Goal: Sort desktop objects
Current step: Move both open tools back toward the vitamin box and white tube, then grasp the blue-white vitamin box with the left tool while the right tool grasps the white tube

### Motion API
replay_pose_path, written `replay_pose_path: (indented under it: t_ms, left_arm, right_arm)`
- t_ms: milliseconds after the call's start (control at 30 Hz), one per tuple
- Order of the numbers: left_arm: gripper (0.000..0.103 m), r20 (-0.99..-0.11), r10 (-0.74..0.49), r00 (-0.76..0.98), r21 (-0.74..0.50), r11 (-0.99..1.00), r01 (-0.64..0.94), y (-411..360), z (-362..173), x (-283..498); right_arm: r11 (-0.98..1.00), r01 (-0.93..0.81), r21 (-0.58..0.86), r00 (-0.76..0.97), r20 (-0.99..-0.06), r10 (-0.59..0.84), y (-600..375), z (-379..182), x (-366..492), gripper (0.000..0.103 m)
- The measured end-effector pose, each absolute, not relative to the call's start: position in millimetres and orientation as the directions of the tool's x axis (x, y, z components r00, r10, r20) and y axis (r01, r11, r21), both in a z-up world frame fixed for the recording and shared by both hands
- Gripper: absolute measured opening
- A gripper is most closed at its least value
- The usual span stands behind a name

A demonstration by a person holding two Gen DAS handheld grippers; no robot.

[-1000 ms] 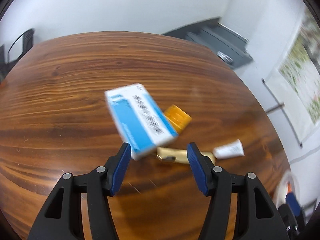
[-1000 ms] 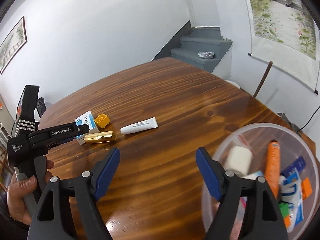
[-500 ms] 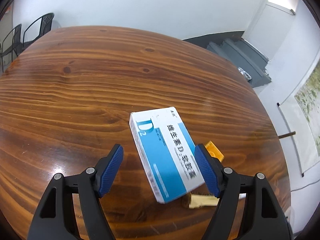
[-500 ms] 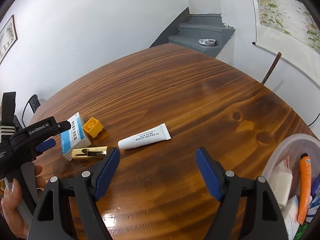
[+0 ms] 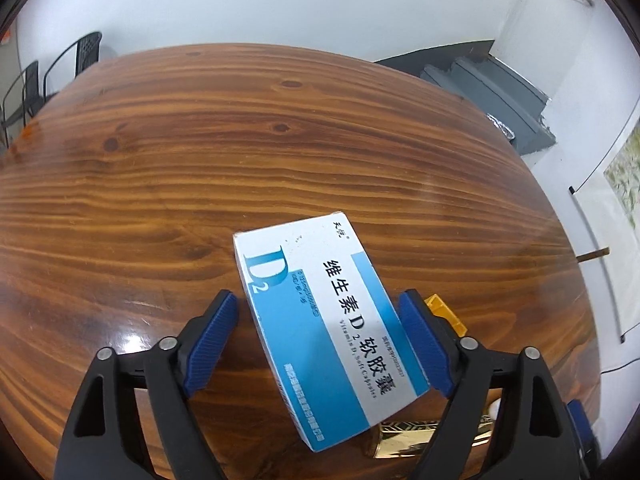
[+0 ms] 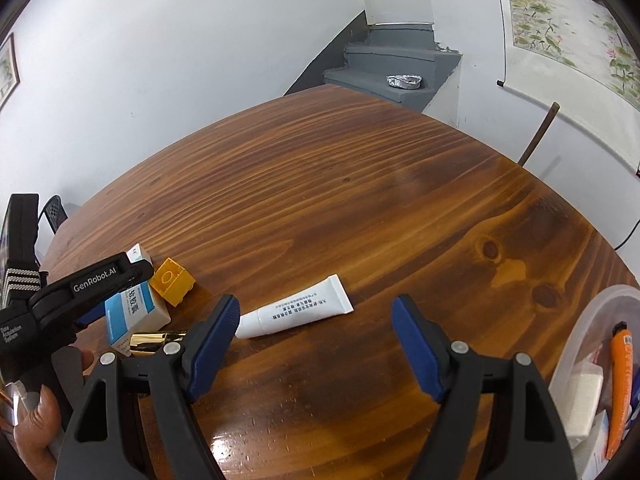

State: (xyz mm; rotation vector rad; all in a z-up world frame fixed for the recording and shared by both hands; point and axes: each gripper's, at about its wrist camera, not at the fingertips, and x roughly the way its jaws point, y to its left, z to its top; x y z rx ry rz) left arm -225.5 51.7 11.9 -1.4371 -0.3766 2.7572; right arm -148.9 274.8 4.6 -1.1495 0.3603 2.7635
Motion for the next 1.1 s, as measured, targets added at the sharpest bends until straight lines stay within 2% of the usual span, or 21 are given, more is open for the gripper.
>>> replay_pose_path:
  t_ms: [333,433,533,800,900,933,1000,1100]
  left_arm:
    - [0.088,-0.82,0.155,-0.551,-0.218,-0.975,0.051,38,14,-222]
    - [0.096,-0.836,0.128,-0.533,-0.2,-0.977,0.079,33,13,-221]
    - [0.096,-0.827,0.114,-0.551,-0.192,-0.978,0.085,31,12,-215]
    - [0.1,-0.822,0.026,-0.569,-0.027,-1.0,-0.006,54,3,-207]
    - [0.1,-0.815,0.015,-0.579,-0.009,-1.0,-0.014,57,1,-204]
    - [0.099,-0.814,0.017,-0.581,-0.01,-1.0,-0.016,56,1,-204]
    - [0.081,-0.801,0.027,-0.598,-0.009,-0.999,-0.032,58,4,-203]
    - [0.076,-0.799,0.033,-0.6,-0.006,-0.999,-0.048,61,6,-202]
  right_arm:
    - [-0.968,-0.198,0.156,-0.688,-0.725,0.023,277,-4,-151,0.081]
    - [-0.971,-0.184,0.149,-0.683,-0.73,0.017,278,-8,-148,0.081]
    - [-0.976,-0.17,0.133,-0.685,-0.728,0.02,278,-10,-147,0.081]
    - [-0.984,-0.098,0.149,-0.684,-0.729,-0.042,273,-13,-151,0.081]
    - [-0.982,-0.081,0.172,-0.671,-0.738,-0.074,273,-17,-154,0.081]
    - [-0.982,-0.078,0.174,-0.669,-0.74,-0.078,274,-17,-155,0.081]
    - [-0.982,-0.072,0.177,-0.665,-0.742,-0.085,274,-18,-158,0.081]
    - [-0.985,-0.054,0.167,-0.654,-0.751,-0.091,272,-21,-164,0.082]
